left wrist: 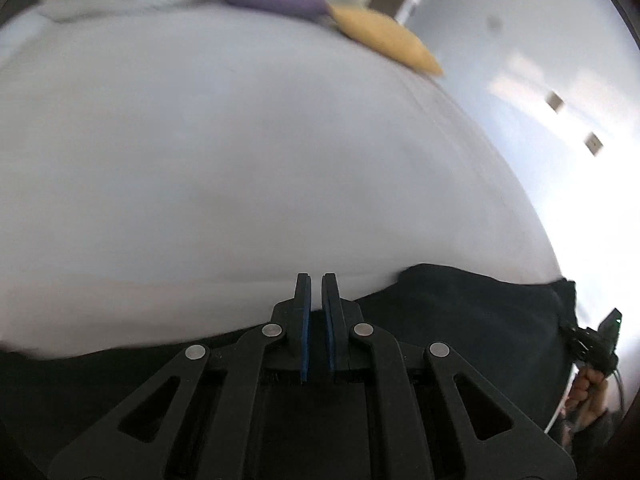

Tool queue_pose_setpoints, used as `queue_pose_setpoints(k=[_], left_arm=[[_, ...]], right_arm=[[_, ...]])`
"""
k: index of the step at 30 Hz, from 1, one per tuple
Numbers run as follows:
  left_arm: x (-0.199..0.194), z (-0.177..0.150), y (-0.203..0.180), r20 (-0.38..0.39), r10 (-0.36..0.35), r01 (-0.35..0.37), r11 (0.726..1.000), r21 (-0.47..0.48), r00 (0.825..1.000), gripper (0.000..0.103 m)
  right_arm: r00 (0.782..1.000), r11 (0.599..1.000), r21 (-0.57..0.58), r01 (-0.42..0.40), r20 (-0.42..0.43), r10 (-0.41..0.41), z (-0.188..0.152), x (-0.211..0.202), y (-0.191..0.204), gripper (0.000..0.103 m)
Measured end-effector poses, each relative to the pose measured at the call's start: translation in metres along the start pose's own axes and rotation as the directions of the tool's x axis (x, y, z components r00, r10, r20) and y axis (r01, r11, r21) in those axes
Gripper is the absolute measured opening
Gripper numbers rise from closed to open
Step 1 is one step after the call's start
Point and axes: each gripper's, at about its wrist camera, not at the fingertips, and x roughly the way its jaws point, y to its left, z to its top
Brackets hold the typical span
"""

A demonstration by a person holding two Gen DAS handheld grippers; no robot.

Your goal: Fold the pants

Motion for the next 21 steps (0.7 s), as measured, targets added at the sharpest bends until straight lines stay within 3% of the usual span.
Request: queue_pose_setpoints(k=[4, 8, 10, 12, 15, 17, 21], left_arm=[[-0.06, -0.037, 0.026, 0.06, -0.027, 0.028, 1.0, -0.015, 0.998, 0.008], [-0.052, -0.084, 0.043, -0.015, -0.002, 0.002, 1.0, 0.002, 1.0, 0.008], [-0.052, -0.103, 0.068, 0.012, -0.081, 0.082, 0.995, -0.061, 0.997, 0.008], [-0.058, -0.107, 0.08, 0.04, -0.116, 0.12, 0.987, -0.103, 0.992, 0.008], [-0.071, -0.111, 0.091, 0.057, -0.144, 0.147, 0.987, -0.061, 0.988, 0.008], [-0.082, -0.116, 0.101, 0.065, -0.092, 0.095, 0.995, -0.039, 0.994, 0.008], [-0.109, -0.119, 0.128, 0.104, -0.012, 0.021, 0.995, -0.093, 0.995, 0.008]], right_arm=[[1.0, 1.0, -0.01, 0.003, 0.005, -0.003, -0.003, -0.001, 0.001, 0.0], [1.0, 0.999, -0.045, 0.029, 0.013, -0.028, -0.004, 0.001, 0.009, 0.0], [0.999, 0.998, -0.044, 0.037, -0.005, -0.037, -0.001, 0.002, 0.011, 0.0], [0.998, 0.998, -0.039, 0.047, -0.026, -0.048, 0.003, 0.002, 0.013, 0.0], [0.995, 0.994, -0.042, 0.098, -0.027, -0.1, 0.005, -0.007, 0.02, 0.0], [0.99, 0.988, -0.068, 0.14, 0.006, -0.14, -0.001, -0.017, 0.04, 0.006], [1.0, 0.99, -0.141, -0.007, 0.006, 0.007, -0.033, -0.03, 0.096, 0.006]])
